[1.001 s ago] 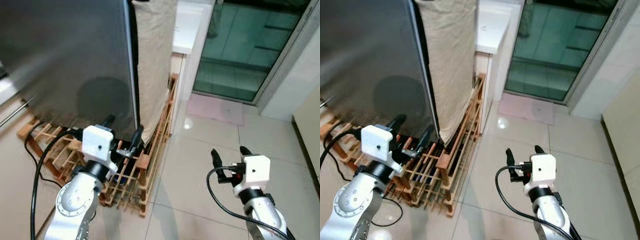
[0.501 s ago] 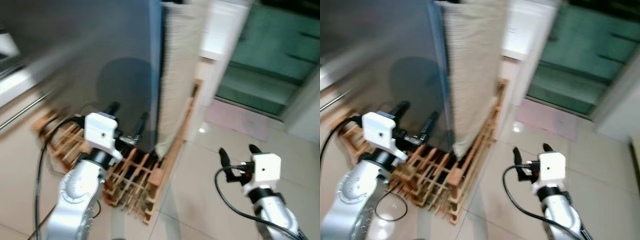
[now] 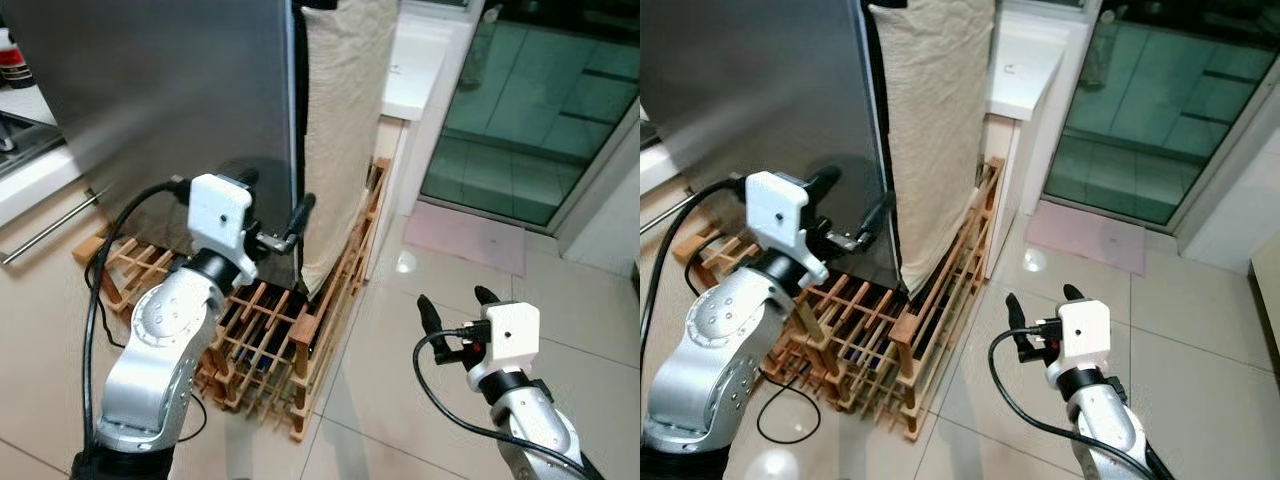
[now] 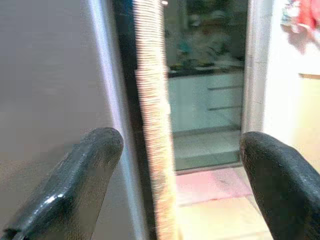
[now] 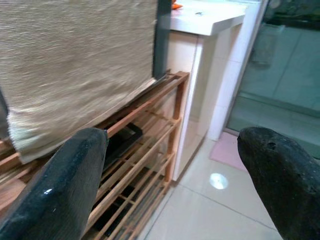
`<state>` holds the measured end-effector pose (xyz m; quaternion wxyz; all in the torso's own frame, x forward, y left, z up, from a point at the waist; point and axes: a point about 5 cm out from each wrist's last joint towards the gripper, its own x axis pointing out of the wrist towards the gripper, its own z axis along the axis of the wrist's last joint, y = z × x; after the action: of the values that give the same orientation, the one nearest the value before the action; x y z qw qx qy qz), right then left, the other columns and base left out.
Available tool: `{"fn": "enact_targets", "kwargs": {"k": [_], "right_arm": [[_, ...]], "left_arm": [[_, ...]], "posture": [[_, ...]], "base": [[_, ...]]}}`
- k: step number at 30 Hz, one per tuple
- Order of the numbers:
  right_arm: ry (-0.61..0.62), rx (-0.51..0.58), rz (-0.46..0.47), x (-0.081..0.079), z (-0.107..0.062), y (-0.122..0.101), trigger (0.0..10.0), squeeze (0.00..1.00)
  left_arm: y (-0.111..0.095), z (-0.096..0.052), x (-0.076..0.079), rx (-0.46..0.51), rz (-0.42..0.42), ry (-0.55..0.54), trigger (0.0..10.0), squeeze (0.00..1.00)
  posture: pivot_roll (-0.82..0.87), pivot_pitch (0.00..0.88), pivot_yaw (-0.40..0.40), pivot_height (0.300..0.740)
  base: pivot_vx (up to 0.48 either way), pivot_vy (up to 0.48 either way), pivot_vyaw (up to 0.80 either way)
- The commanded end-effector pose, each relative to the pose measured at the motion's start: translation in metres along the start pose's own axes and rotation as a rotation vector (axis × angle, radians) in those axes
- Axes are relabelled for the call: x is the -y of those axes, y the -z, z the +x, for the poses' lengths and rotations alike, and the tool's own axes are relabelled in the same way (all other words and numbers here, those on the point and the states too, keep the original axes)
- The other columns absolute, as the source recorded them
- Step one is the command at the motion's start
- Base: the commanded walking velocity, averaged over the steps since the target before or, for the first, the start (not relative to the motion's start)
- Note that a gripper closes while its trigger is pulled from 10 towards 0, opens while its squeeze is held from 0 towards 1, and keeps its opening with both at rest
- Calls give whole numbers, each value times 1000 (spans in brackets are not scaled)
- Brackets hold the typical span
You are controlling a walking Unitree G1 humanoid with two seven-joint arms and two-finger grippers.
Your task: Restocking fridge
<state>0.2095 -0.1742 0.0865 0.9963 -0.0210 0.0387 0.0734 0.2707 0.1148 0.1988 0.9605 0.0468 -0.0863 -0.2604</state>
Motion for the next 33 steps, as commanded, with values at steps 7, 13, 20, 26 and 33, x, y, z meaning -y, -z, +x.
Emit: {"fn": "enact_targets", "kwargs": {"k": [7, 13, 20, 26, 33], "right_arm": [[-11, -5, 15, 0, 2, 2, 10000, 0], [-12, -19, 18, -1, -4, 7, 10000, 0], [-10, -50, 18, 1, -11, 14, 10000, 0], [-12, -53, 16, 2, -7, 15, 10000, 0], [-10, -54, 22, 3, -6, 19, 10000, 0]], "left_arm": [[0, 33, 4, -57, 38, 46, 10000, 0], [4, 40, -9, -98, 74, -26, 10000, 0], [6, 38, -13, -121, 43, -73, 10000, 0], [6, 44, 4, -147, 40, 12, 10000, 0], [7, 66, 40, -233, 2, 198, 10000, 0]], "posture": [[-16, 13, -8, 731], [-24, 30, -3, 731], [-25, 47, -10, 731], [-24, 52, -3, 731], [-38, 62, 2, 731]], "base": [[0, 0, 0], [0, 0, 0], [0, 0, 0], [0, 0, 0], [0, 0, 0]]}}
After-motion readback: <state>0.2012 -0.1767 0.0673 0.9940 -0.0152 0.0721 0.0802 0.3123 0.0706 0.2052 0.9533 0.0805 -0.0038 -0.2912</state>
